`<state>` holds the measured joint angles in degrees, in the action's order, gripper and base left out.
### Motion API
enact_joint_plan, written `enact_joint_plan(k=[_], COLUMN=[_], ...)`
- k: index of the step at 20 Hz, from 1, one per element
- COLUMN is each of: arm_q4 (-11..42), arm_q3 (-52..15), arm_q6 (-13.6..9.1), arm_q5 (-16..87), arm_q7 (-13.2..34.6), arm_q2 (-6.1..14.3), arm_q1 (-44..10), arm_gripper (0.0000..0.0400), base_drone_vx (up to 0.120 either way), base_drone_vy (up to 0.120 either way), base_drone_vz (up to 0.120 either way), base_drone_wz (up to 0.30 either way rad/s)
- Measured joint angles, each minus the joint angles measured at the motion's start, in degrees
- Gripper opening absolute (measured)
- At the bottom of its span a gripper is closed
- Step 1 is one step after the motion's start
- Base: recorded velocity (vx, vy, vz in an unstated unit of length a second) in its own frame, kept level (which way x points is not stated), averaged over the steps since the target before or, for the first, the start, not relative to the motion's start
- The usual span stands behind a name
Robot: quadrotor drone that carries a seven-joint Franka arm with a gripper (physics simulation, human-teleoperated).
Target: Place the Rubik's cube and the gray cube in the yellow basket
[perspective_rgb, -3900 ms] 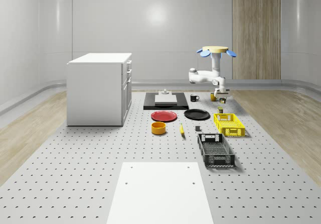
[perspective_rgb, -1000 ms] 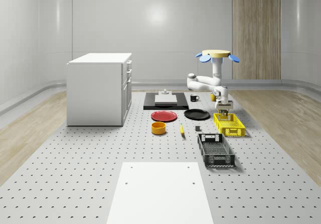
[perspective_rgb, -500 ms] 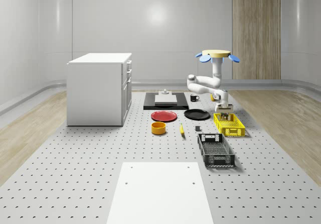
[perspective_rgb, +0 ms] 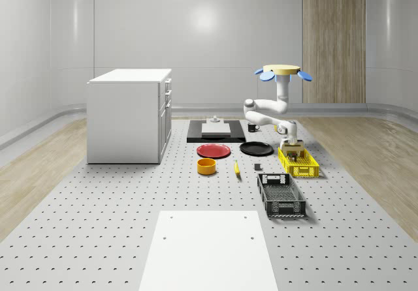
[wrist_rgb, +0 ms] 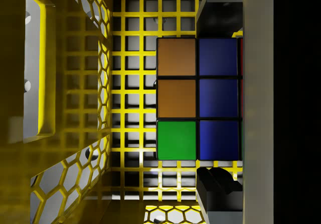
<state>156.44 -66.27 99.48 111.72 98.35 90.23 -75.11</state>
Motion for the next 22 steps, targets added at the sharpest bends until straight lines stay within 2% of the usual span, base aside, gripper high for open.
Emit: enact_joint_plan(k=[4, 13, 15, 22], arm_q4=[0.61, 1.97, 2.06, 2.19], arm_q3=[-1.36, -4.94, -5.20, -5.55], arm_q6=[-0.92, -2.89, -3.07, -3.41], arm_q5=[-1.11, -4.21, -4.42, -4.67], arm_q7=[-0.16, -0.42, -0.44, -0.51], arm_q2=[-0.21, -0.47, -0.54, -0.73], arm_q1=[0.56, 1.67, 1.76, 1.91], arm_gripper=[0.0390, 0.0399, 0.0399, 0.0400], base_drone_vx=[0.000, 0.000, 0.000, 0.017], base_drone_vy=[0.000, 0.000, -0.120, -0.120], base_drone_vz=[0.000, 0.120, 0.100, 0.000], base_drone_wz=[0.000, 0.000, 0.000, 0.000])
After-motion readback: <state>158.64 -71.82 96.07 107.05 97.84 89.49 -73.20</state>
